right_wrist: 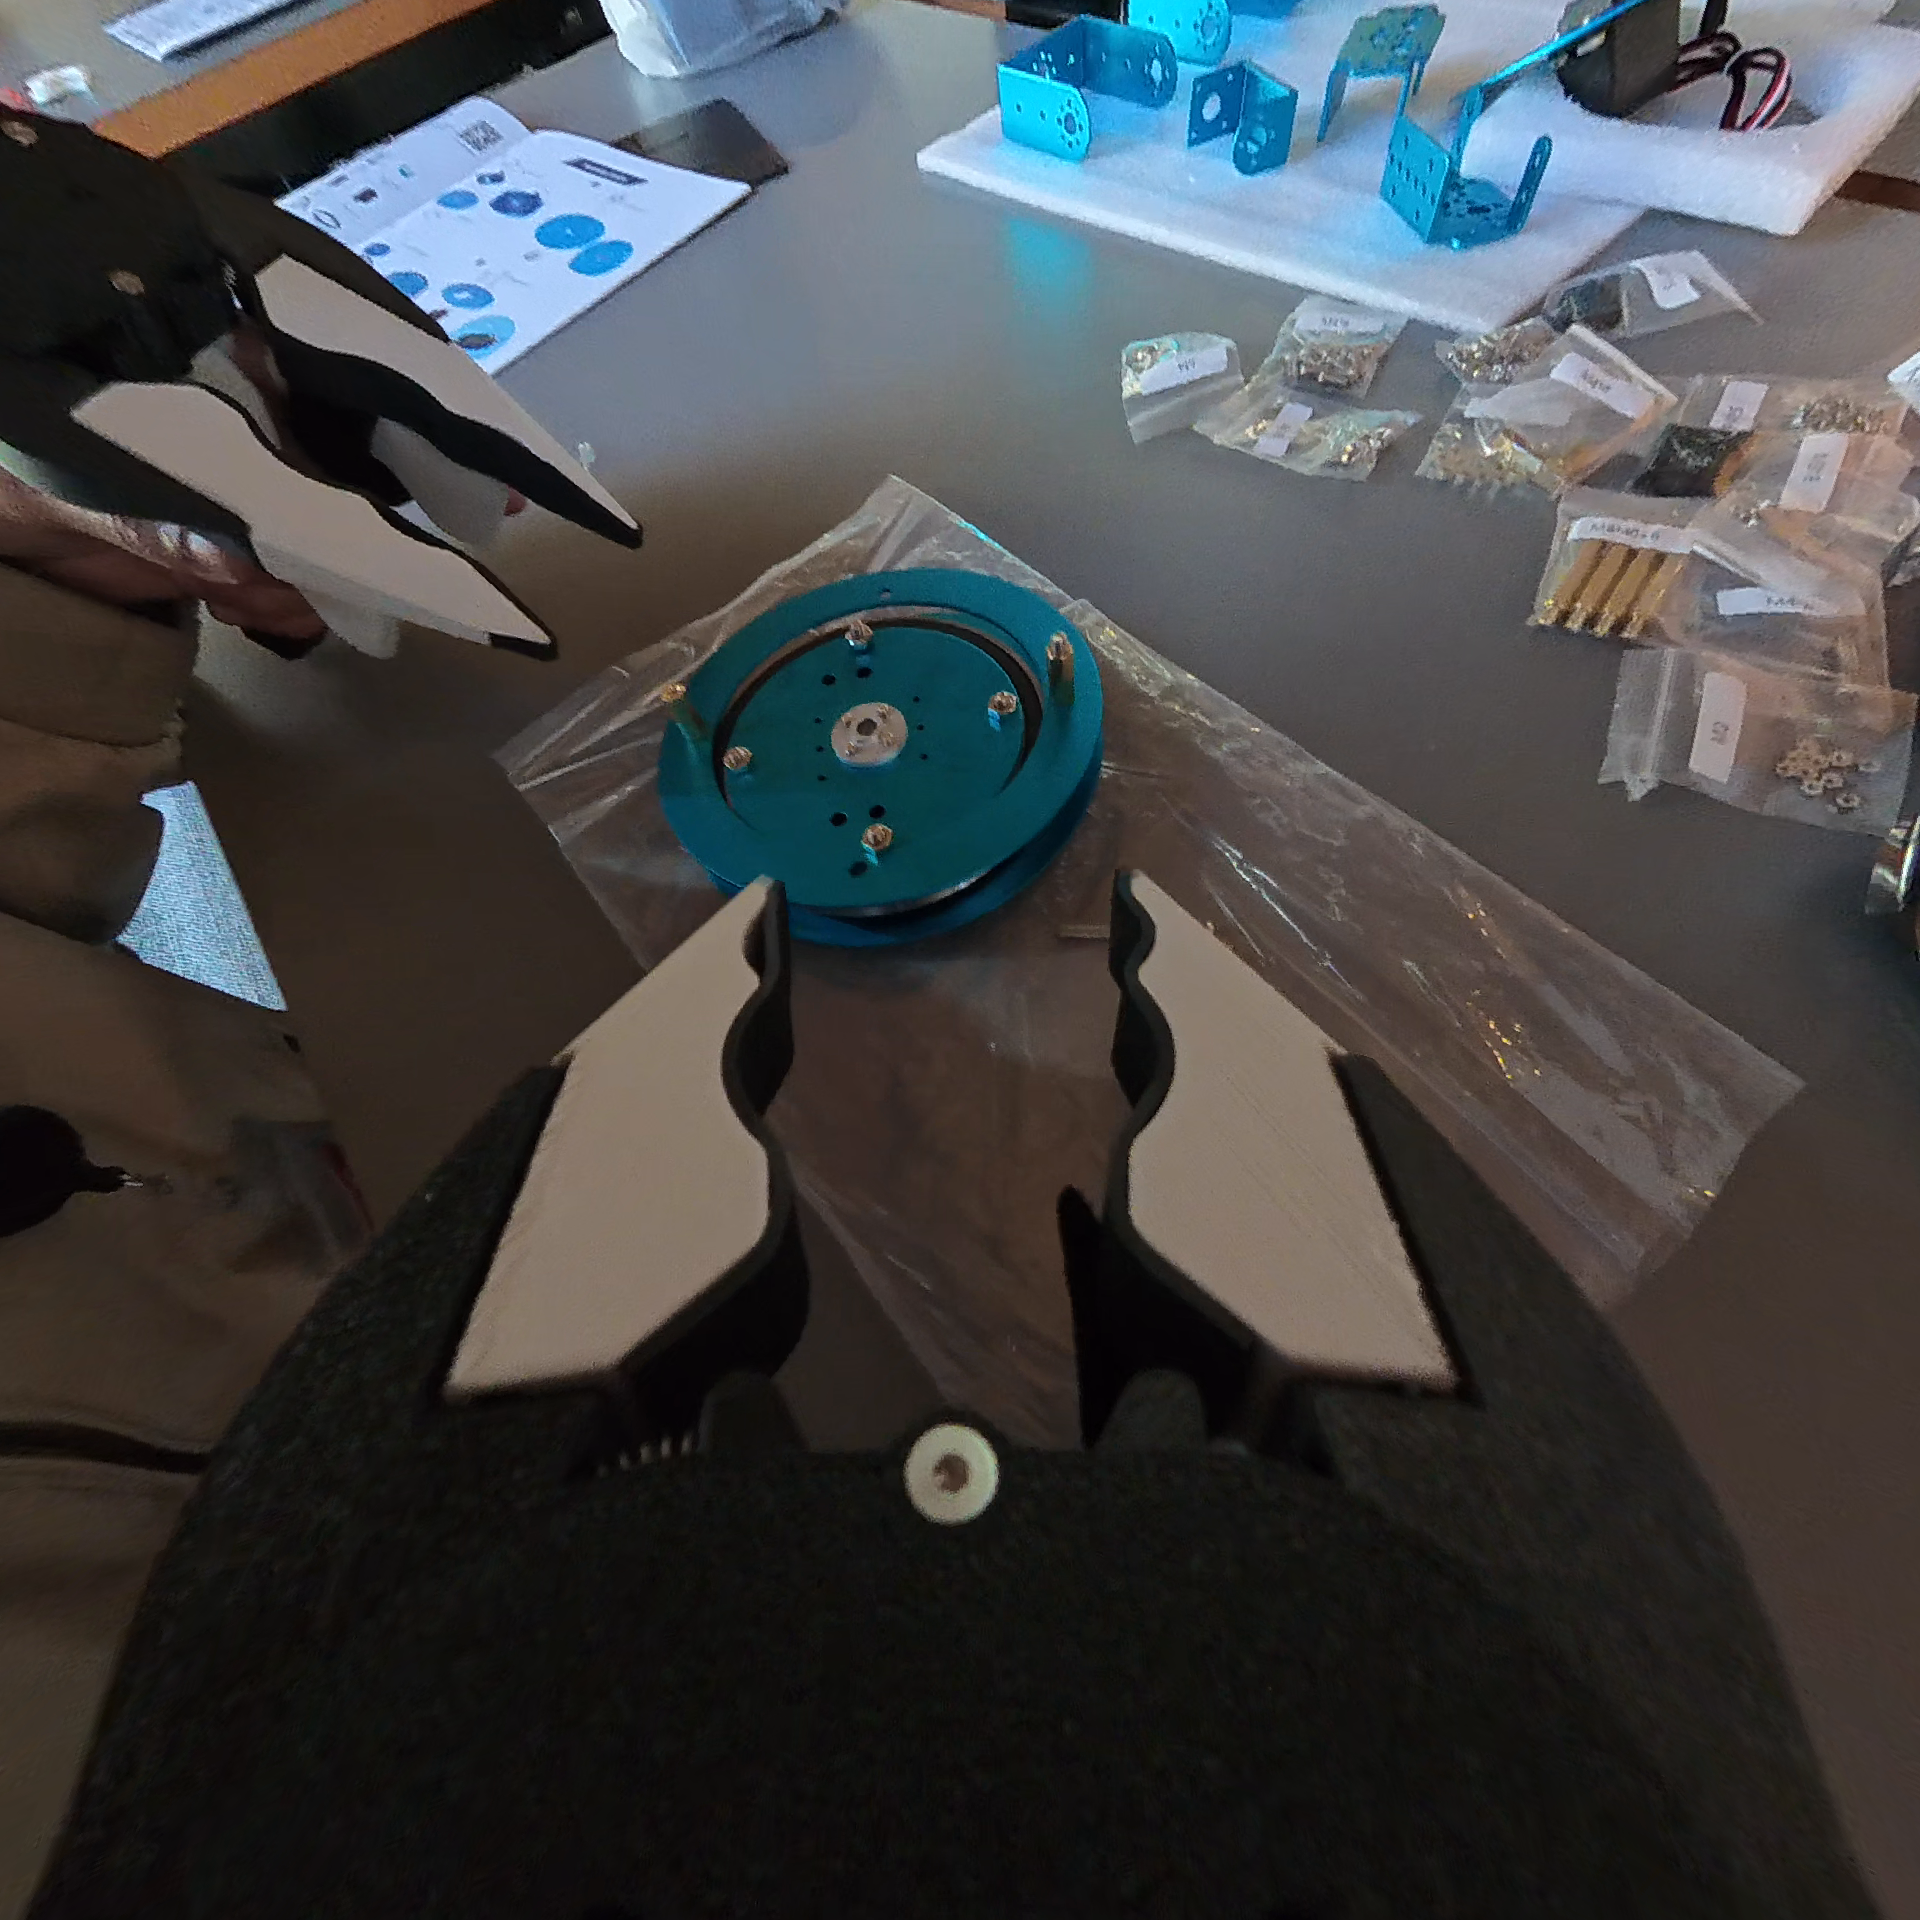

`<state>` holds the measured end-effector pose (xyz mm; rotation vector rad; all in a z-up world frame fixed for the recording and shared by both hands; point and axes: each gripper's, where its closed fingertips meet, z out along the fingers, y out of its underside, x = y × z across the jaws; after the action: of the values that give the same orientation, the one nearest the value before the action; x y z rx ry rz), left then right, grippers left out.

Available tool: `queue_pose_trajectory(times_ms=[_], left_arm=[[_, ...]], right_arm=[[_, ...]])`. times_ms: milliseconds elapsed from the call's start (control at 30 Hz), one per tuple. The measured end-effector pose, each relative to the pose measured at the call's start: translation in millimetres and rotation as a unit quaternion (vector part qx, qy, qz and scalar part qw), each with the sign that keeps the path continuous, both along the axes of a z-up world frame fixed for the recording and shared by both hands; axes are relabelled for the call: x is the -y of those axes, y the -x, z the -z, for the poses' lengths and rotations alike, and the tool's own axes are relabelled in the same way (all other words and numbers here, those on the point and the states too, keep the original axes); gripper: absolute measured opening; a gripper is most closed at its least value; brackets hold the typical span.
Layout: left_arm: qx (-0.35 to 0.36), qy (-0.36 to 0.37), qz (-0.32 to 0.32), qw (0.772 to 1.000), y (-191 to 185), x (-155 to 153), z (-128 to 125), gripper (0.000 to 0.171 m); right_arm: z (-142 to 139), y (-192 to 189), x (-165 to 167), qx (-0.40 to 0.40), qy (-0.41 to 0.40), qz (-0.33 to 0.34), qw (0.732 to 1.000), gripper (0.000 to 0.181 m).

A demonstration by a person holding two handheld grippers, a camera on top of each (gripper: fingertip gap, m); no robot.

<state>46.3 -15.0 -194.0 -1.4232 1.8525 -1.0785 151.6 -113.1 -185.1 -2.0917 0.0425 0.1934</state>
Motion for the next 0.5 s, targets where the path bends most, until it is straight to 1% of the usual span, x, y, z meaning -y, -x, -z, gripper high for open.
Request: queue_pose_trajectory(times_ms=[133, 500], left_arm=[[0.011, 0.011, -0.005, 1.0, 2.3, -1.5, -4.9, 0.039], [0.012, 0.013, -0.017, 1.0, 9.9, -6.8, -6.2, 0.039]], right_arm=[[-6.5, 1.6, 0.1, -0.006, -0.009, 0.001, 1.0, 0.058], [-1.7, 9.3, -2.7, -0.015, -0.005, 0.004, 1.0, 0.057]])
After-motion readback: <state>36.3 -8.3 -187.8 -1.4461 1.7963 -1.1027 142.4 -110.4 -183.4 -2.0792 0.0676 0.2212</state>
